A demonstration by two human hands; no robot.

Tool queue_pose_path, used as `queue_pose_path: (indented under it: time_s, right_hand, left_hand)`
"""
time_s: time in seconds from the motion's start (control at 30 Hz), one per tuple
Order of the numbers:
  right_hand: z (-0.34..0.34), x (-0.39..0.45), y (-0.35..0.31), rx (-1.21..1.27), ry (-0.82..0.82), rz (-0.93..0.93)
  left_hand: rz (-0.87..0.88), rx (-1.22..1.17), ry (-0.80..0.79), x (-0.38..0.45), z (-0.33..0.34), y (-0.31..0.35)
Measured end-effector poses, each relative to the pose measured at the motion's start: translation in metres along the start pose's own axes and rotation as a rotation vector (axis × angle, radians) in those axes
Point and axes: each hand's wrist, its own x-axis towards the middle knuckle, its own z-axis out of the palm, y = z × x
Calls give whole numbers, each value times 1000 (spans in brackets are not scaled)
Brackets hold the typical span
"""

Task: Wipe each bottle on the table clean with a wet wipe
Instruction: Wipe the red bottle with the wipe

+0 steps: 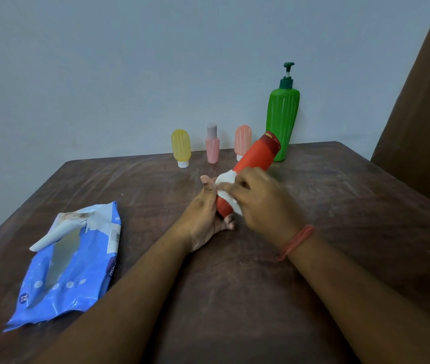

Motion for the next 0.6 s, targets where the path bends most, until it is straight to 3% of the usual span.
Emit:
queue_pose_path:
  time_s: [0.1,0.23,0.33,0.5,0.6]
  right_hand:
    - [-3,4,3,10,112,192]
    - [-2,1,-10,-3,15,5]
    - [-7,7,3,-61,110,189]
    - [-7,7,-15,9,-59,76]
    - [-17,14,4,-86,30,216]
  left_hand:
    - [30,36,-17,0,0,-1]
    - [33,12,-13,-1,2,-1]
    - [49,55,-25,-2,1,-1]
    - [77,135,-21,-3,3,-5]
    - [86,207,-2,-2,4,-5]
